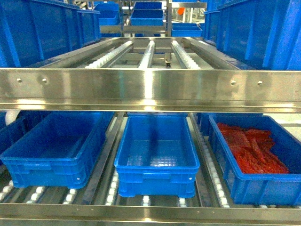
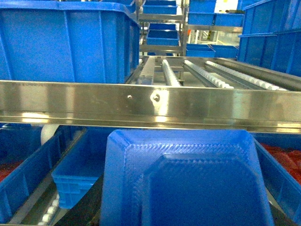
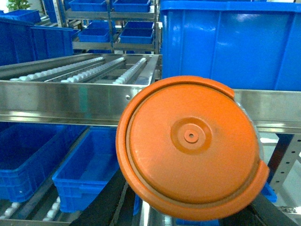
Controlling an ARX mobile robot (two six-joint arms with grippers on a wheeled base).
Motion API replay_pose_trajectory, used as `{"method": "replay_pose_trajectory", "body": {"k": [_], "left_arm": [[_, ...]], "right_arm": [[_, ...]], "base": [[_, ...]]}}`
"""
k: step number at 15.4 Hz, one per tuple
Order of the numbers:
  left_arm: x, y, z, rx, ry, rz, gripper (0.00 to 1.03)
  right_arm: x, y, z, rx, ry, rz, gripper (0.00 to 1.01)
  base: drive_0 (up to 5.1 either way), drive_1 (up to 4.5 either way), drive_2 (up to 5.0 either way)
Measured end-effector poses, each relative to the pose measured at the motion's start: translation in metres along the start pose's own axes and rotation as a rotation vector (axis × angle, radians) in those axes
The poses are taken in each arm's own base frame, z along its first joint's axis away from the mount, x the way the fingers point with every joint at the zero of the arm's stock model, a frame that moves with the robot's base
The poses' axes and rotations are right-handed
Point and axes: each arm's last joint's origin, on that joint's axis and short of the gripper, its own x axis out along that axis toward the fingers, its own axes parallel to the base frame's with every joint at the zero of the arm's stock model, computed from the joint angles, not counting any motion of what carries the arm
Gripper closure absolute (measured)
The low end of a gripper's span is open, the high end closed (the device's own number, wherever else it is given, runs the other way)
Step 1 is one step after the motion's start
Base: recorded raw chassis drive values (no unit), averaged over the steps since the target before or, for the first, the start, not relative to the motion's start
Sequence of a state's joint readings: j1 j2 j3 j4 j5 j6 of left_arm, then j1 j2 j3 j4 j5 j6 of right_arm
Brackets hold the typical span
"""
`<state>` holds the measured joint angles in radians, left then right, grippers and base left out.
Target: Sort blue parts and orange caps into right shelf containers
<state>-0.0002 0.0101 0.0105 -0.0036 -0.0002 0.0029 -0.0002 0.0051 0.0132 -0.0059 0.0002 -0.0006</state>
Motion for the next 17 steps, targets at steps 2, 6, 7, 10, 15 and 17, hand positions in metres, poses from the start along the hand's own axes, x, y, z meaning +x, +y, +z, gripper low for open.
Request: {"method": "replay_pose_trajectory", "body": {"k": [2,6,7,10,15,17], "left_arm": [[0.0000,0.0000,-0.0003,0.000,0.003,0.001,0.60],[0.0000,0.0000,-0.0003,0.000,0.003,0.000,0.60],[0.0000,0.0000,-0.0002,0.000,0.002,0.001,0.60],[0.0000,0.0000,-0.0004,0.000,0.004,0.002,0.60],[0.0000,0.0000,-0.0004,0.000,0.004,0.001,0.60],[0.0000,-0.0001,-0.0003,0.000,0.003,0.000,0.60]], "right_arm": [[0.0000,0.0000,-0.0001,0.000,0.002,0.000,0.59],[0.0000,0.0000,-0.0002,0.000,0.002,0.000,0.59],[0.0000,0.0000,0.0001,0.000,-0.001,0.000,0.59],[0.0000,0.0000,0.0000,0.000,0.000,0.000,0.59],[0.0000,0.0000,-0.0001,0.000,0.001,0.000,0.59],[0.0000,0.0001,0.0003,0.000,-0.003,0.003,0.59]], "base": [[-5.1,2.40,2.4],[-5.0,2.46,2.5],[-5.0,2.46,2.5],[-5.0,2.46,2.5],[-5.0,2.46,2.5],[-5.0,2.46,2.5]]}}
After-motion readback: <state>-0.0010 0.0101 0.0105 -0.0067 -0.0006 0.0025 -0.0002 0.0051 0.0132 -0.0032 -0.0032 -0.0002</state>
